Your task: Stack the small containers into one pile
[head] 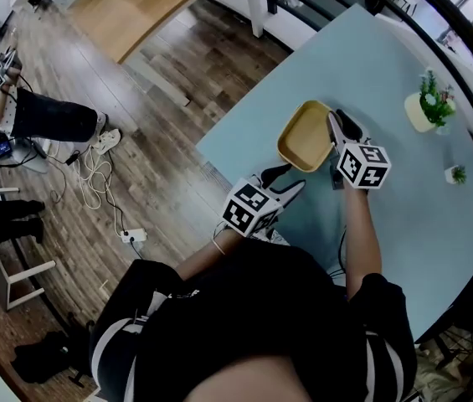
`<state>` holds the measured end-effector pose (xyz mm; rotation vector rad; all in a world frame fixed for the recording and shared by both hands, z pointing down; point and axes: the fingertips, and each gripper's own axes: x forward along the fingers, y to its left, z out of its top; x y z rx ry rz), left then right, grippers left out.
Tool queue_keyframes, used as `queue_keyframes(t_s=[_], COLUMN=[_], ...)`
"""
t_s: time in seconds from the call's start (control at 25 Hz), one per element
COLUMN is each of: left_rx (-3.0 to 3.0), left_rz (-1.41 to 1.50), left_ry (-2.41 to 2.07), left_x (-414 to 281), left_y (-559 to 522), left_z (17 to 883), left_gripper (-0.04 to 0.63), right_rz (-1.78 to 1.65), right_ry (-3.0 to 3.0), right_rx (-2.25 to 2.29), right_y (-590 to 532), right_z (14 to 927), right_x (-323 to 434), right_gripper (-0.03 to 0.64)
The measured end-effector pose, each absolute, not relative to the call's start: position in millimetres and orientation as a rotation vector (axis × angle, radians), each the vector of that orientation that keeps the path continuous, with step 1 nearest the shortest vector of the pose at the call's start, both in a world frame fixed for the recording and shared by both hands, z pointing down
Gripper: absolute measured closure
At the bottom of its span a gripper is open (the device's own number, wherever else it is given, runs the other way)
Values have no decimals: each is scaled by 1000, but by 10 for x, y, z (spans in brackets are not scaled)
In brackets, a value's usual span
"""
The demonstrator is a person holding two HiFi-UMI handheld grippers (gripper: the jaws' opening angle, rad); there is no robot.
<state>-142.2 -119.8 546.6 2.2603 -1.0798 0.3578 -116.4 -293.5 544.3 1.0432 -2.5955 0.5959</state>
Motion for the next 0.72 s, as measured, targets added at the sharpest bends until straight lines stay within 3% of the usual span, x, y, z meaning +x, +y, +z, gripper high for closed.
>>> queue_keyframes(t_s=[0.72], left_rx=[2256], left_rz=[322], left_ry=[-1018], left_x=[-1401], left_y=[-1153], left_z=[5551], left_gripper=[407], right_rz=[431], right_ry=[-2558], right_rx=[939], right_y=[-2885], right_z=[5628], right_x=[-1300], right_gripper=[482])
